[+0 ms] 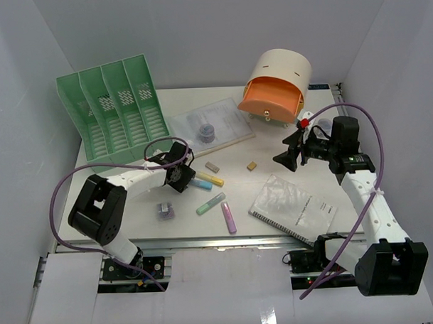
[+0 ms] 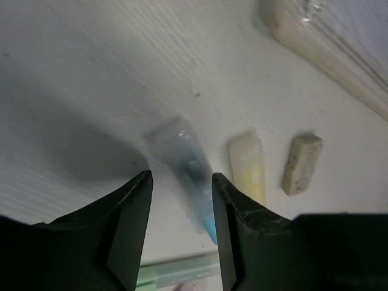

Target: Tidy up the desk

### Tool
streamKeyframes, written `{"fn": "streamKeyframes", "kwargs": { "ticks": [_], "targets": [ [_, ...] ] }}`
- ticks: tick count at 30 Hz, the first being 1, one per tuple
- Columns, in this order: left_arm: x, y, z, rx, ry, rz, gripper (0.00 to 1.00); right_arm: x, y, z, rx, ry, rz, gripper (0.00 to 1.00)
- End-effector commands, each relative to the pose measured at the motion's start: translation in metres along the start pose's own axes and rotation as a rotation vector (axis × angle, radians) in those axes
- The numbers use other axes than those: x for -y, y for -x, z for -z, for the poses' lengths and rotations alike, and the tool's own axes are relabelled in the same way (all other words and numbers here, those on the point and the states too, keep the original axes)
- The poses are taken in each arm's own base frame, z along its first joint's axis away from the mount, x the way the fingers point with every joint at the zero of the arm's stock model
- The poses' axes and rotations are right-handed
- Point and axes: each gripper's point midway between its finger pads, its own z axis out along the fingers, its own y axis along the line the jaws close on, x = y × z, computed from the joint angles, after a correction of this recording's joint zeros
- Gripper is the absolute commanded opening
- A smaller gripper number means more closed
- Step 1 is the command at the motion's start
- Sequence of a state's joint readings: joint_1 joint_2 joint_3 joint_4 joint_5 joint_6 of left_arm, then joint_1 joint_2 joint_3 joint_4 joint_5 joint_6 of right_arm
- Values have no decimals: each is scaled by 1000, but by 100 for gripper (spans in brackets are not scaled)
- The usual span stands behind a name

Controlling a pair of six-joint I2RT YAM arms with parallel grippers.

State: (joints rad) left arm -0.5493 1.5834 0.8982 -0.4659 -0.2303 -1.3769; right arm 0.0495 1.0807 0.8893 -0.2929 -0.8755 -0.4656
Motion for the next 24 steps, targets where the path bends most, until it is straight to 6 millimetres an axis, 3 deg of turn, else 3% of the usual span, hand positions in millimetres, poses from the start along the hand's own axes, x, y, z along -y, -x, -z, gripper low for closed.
{"fn": "streamKeyframes", "kwargs": {
  "ticks": [1,7,12,17,20,24],
  "targets": [
    [-12,-4,-2,-45,76,55,54,-1,22,4,89,12,65,78],
    [-17,2,1,-24,109,24,59,1,20,6,90,3,60,78],
    [-37,-2,-15,-76,266,-60,62,3,19,8,89,-9,59,78],
    [-41,-8,-32,-135,377,-145,60,-1,22,10,100,-10,71,78],
    [-39,-9,-34,-151,378,-152,54,6,22,17,105,-40,70,79],
    [-33,-7,-30,-146,345,-160,34,5,23,20,112,-41,73,79]
  ]
}}
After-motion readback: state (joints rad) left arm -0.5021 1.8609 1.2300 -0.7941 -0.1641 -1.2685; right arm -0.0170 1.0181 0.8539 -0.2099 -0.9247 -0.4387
